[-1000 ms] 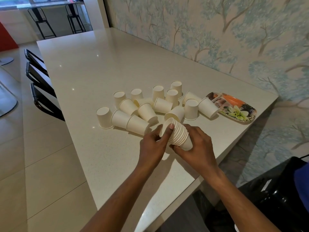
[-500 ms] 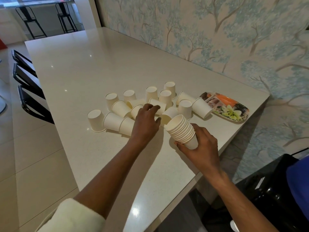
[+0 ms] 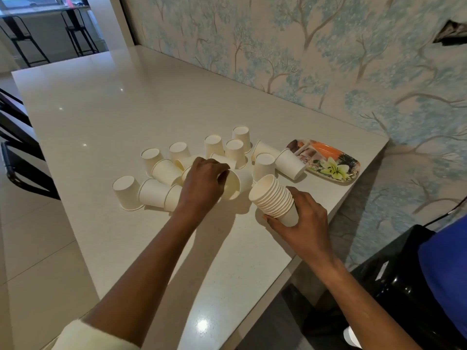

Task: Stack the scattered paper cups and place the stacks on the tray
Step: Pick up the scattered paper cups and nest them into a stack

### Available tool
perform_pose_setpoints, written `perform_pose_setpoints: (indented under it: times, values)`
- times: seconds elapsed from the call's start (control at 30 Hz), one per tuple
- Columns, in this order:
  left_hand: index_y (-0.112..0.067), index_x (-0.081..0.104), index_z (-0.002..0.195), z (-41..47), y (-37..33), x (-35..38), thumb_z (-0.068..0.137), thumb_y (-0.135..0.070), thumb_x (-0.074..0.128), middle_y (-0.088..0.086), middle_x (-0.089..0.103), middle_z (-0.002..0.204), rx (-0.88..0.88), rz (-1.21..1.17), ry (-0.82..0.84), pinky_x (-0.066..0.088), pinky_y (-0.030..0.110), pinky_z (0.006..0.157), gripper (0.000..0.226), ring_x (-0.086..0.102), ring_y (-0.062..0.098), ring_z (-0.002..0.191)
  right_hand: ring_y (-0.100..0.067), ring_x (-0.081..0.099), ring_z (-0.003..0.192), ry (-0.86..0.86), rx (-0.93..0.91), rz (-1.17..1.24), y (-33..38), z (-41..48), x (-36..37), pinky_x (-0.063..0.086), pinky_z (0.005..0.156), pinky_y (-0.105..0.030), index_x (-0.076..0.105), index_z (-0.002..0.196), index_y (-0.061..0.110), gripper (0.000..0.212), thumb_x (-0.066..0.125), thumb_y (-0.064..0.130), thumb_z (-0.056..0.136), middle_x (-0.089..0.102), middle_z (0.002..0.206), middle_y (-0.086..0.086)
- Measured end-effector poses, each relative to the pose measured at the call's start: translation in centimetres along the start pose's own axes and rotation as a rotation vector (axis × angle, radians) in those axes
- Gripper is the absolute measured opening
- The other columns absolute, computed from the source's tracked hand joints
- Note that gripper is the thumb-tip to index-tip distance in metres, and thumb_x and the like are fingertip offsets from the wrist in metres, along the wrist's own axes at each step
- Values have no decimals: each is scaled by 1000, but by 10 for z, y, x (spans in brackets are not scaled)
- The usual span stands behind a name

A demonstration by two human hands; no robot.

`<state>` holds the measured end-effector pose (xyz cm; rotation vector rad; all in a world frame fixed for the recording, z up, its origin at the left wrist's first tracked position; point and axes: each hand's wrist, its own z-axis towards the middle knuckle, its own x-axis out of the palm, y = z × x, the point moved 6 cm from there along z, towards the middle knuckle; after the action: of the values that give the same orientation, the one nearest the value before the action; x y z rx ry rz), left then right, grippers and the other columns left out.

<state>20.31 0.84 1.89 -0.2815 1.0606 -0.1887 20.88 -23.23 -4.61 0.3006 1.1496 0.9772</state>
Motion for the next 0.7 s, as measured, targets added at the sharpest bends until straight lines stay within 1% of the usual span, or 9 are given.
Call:
perform_pose_setpoints:
  times: [0.1,0.2,0.23,0.33,0.43,0.47,0.53,0.6,0.7]
  values:
    - [-13,77,113,1,8,-28,96,-17,65,9,77,102,-33,-104,-5,45,33,80,21,65,25,88,-16,67,104,-21,-4,13,-2,2,-2,60,87,-47,58,134,18,74,79,58,74,67,120,0]
    - [-16,76,115,4,9,-53,98,-25,63,1,77,102,-92,-197,23,42,27,79,24,59,4,72,-19,66,107,-9,-18,18,0,4,2,57,90,-53,57,135,19,74,82,51,74,66,121,0]
    - [-18,76,116,5,9,-56,98,-28,63,-2,76,102,-115,-231,48,41,26,78,25,57,0,72,-19,66,108,-4,-21,23,1,5,4,56,90,-54,56,136,20,74,80,52,74,66,122,0]
    - [-19,76,117,4,3,-52,98,-29,63,-3,76,108,-132,-304,155,42,20,74,25,62,3,84,-18,65,111,21,-20,56,7,6,12,55,94,-53,55,137,21,75,75,57,75,65,125,2]
    - [-18,76,116,0,-4,-41,97,-27,64,-2,76,110,-101,-261,253,40,12,70,24,64,7,87,-16,64,116,37,-42,84,16,6,18,53,98,-53,54,139,22,75,78,55,75,65,129,4]
    - [-17,76,117,-2,-6,-38,97,-27,64,-2,76,110,-89,-246,278,40,11,70,24,64,7,87,-16,63,117,38,-56,88,19,7,19,53,98,-53,54,139,22,75,79,53,76,65,129,4]
    - [-17,75,118,-6,-13,-30,98,-25,63,1,76,108,-61,-220,306,43,20,75,25,64,12,89,-15,63,117,43,-89,78,25,7,22,54,98,-52,55,139,22,74,80,52,76,65,129,5]
    - [-16,75,118,-11,-18,-19,98,-24,61,4,73,105,-32,-162,314,40,25,79,25,63,18,91,-14,63,116,54,-104,65,30,7,24,54,98,-50,55,139,22,73,78,54,77,66,128,5]
    - [-14,73,121,-19,-21,-7,99,-26,59,7,68,106,-27,-106,291,35,21,78,28,56,12,87,-14,64,115,58,-96,53,33,5,27,54,99,-49,56,138,21,74,75,58,77,67,127,3]
